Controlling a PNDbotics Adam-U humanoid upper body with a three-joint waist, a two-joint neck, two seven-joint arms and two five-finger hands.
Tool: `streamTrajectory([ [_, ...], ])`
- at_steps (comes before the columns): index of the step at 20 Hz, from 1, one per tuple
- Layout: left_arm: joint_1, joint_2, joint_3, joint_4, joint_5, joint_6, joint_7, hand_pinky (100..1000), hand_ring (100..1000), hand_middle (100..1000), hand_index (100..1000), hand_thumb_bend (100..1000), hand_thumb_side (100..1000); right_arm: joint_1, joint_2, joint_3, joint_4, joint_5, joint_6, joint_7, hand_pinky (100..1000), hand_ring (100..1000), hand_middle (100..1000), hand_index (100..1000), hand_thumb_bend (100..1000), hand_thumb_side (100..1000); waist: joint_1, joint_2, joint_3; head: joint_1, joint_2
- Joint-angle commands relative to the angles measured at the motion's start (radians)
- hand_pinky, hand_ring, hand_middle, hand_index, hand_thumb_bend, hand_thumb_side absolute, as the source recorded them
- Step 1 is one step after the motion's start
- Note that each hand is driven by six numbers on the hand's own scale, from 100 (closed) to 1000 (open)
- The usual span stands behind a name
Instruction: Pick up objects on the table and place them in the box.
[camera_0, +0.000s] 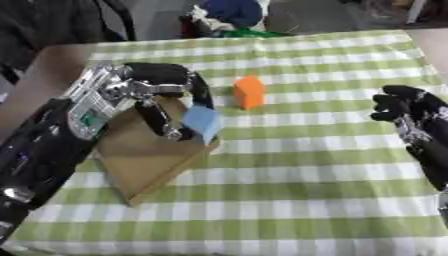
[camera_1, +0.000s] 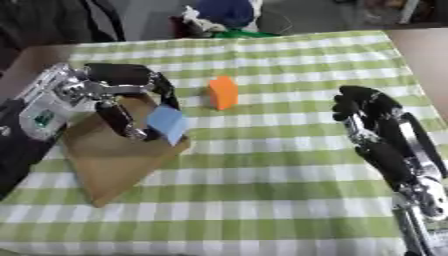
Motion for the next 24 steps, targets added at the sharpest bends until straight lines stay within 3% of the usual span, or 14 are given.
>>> streamTrajectory([
  [1, 0.023, 0.074, 0.04, -0.011, 0.006, -0.023, -0.033, 756, 659, 486, 678, 325, 100, -0.005, -0.016, -0.009, -0.007, 0.004, -0.003, -0.004, 732, 842, 569, 790, 100, 459, 0.0, -0.016, 0.005, -0.003, 0.005],
  [5, 0.073, 0.094, 0.061, -0.005, -0.001, -0.008, -0.026, 759, 668, 501, 696, 366, 100, -0.005, -0.016, -0.009, -0.007, 0.004, -0.004, -0.003, 732, 842, 569, 790, 100, 458, 0.001, -0.016, 0.01, -0.005, 0.005],
  [8, 0.082, 0.092, 0.065, -0.006, -0.012, -0.008, -0.035, 781, 713, 629, 791, 642, 215, -0.005, -0.016, -0.01, -0.007, 0.005, -0.004, -0.004, 732, 841, 569, 790, 100, 458, 0.0, -0.016, 0.01, -0.005, 0.005],
  [11, 0.065, 0.079, 0.079, -0.008, -0.035, -0.006, -0.033, 804, 735, 689, 833, 815, 313, -0.004, -0.016, -0.01, -0.007, 0.005, -0.004, -0.004, 732, 842, 569, 790, 100, 459, 0.0, -0.016, 0.009, -0.007, 0.005],
  [14, 0.028, 0.062, 0.096, -0.005, -0.062, -0.001, -0.021, 812, 735, 694, 841, 818, 341, -0.004, -0.015, -0.01, -0.007, 0.004, -0.004, -0.004, 732, 841, 569, 790, 100, 459, -0.001, -0.017, 0.008, -0.009, 0.005],
  [18, -0.048, 0.02, 0.126, 0.022, -0.079, 0.03, 0.031, 790, 716, 675, 831, 737, 341, -0.002, -0.013, -0.01, -0.006, 0.003, -0.003, -0.003, 732, 841, 569, 790, 100, 460, 0.0, -0.018, 0.006, -0.012, 0.005],
  [24, -0.187, -0.104, 0.112, 0.168, -0.117, 0.061, 0.071, 767, 706, 663, 829, 726, 368, -0.003, -0.01, -0.007, -0.006, 0.0, -0.003, -0.001, 732, 841, 569, 789, 100, 461, -0.002, -0.019, -0.006, -0.01, 0.005],
])
